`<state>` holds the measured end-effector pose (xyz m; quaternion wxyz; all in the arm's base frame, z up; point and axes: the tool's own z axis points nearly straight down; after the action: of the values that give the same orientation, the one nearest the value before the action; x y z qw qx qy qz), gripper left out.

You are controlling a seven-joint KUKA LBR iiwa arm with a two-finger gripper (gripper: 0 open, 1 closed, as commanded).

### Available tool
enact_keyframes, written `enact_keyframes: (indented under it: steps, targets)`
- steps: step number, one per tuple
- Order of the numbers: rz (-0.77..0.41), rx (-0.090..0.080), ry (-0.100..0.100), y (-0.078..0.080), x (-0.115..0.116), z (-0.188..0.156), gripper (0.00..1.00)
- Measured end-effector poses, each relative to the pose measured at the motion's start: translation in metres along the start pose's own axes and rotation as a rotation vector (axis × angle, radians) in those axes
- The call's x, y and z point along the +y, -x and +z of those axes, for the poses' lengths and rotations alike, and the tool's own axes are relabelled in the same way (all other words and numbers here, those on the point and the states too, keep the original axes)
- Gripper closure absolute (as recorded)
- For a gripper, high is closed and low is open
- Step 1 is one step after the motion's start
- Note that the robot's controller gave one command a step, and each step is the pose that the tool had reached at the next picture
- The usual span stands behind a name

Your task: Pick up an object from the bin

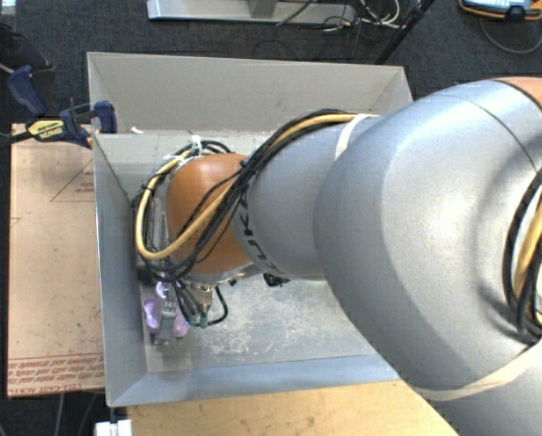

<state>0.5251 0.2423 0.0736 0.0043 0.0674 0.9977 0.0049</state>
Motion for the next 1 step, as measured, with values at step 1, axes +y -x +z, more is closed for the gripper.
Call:
enact_keyframes:
  steps: [1]
  targets:
    - [0.001,0.000,0.000,0.0000,0.0000,0.0000,1.00]
